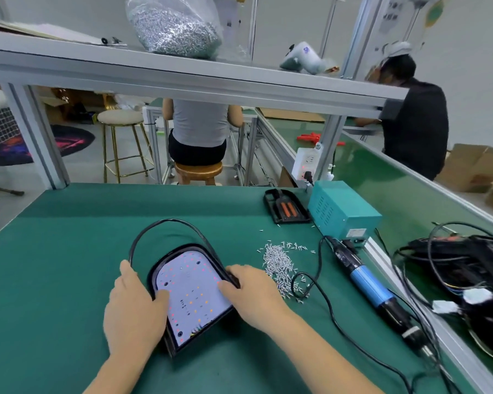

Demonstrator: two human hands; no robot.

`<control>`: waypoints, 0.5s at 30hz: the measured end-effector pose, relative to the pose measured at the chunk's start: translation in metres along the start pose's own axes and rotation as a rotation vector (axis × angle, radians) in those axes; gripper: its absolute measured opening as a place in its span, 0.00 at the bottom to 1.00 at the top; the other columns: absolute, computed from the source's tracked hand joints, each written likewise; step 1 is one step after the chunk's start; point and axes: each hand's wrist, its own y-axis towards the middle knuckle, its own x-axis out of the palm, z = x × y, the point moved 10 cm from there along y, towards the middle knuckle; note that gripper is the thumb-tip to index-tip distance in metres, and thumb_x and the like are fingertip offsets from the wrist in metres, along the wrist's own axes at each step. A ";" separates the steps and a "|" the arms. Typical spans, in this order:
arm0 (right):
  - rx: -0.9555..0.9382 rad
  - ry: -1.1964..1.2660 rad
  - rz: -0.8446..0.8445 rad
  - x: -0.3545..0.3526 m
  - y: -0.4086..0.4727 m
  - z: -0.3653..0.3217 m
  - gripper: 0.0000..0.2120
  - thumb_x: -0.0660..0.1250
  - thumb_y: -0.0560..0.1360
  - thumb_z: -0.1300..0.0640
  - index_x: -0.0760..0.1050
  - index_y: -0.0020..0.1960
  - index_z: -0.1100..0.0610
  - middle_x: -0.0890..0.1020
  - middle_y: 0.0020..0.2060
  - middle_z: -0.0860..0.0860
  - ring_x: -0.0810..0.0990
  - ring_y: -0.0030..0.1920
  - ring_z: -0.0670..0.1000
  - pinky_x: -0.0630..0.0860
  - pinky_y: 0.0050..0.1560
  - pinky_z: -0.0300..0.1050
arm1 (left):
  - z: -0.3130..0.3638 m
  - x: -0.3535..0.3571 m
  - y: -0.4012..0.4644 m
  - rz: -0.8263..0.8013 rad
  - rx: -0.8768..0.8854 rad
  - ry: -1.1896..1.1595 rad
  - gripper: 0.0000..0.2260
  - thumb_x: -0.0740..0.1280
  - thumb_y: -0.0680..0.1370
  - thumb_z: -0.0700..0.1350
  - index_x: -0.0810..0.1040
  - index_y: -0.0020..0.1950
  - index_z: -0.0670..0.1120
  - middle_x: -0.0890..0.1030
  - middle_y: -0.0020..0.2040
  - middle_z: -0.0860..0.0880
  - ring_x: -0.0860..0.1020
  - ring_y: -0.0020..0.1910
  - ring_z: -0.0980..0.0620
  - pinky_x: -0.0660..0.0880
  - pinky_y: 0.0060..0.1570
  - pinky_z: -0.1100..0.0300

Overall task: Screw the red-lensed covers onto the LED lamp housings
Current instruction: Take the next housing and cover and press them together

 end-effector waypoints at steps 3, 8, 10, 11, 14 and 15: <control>0.031 0.055 -0.048 0.003 -0.002 0.005 0.10 0.59 0.80 0.52 0.71 0.46 0.57 0.76 0.42 0.56 0.72 0.44 0.56 0.69 0.45 0.49 | 0.002 0.001 0.001 -0.011 -0.006 0.049 0.30 0.67 0.75 0.43 0.59 0.71 0.36 0.70 0.67 0.38 0.70 0.61 0.37 0.71 0.53 0.43; 0.061 0.137 -0.098 0.008 -0.009 0.012 0.15 0.58 0.81 0.49 0.73 0.50 0.61 0.78 0.42 0.56 0.74 0.45 0.58 0.72 0.48 0.50 | 0.002 0.002 -0.001 -0.029 -0.003 0.091 0.31 0.67 0.75 0.45 0.58 0.73 0.37 0.69 0.68 0.38 0.69 0.62 0.37 0.70 0.55 0.44; 0.059 0.149 -0.110 0.009 -0.011 0.013 0.18 0.57 0.81 0.47 0.74 0.53 0.62 0.80 0.46 0.58 0.76 0.48 0.59 0.73 0.51 0.51 | 0.000 0.003 0.000 -0.026 -0.012 0.119 0.30 0.67 0.75 0.45 0.59 0.72 0.36 0.71 0.66 0.37 0.69 0.61 0.37 0.69 0.55 0.44; 0.058 0.141 -0.120 0.009 -0.012 0.013 0.18 0.56 0.82 0.47 0.74 0.53 0.62 0.80 0.47 0.58 0.77 0.49 0.59 0.73 0.52 0.51 | 0.000 0.004 0.000 -0.024 -0.018 0.136 0.28 0.67 0.75 0.45 0.60 0.71 0.36 0.72 0.64 0.36 0.69 0.60 0.36 0.69 0.55 0.43; 0.039 0.074 -0.139 0.006 -0.009 0.012 0.19 0.55 0.82 0.45 0.72 0.46 0.60 0.78 0.44 0.56 0.75 0.47 0.58 0.72 0.49 0.50 | -0.003 0.007 0.001 -0.009 -0.028 0.137 0.26 0.65 0.76 0.45 0.62 0.70 0.37 0.74 0.61 0.37 0.69 0.59 0.37 0.66 0.57 0.43; 0.024 0.043 -0.121 0.000 -0.006 0.011 0.18 0.55 0.82 0.46 0.69 0.41 0.58 0.76 0.41 0.55 0.73 0.45 0.58 0.70 0.47 0.50 | -0.004 0.008 0.001 0.000 -0.030 0.115 0.26 0.65 0.76 0.45 0.62 0.71 0.37 0.74 0.62 0.37 0.68 0.61 0.38 0.64 0.58 0.43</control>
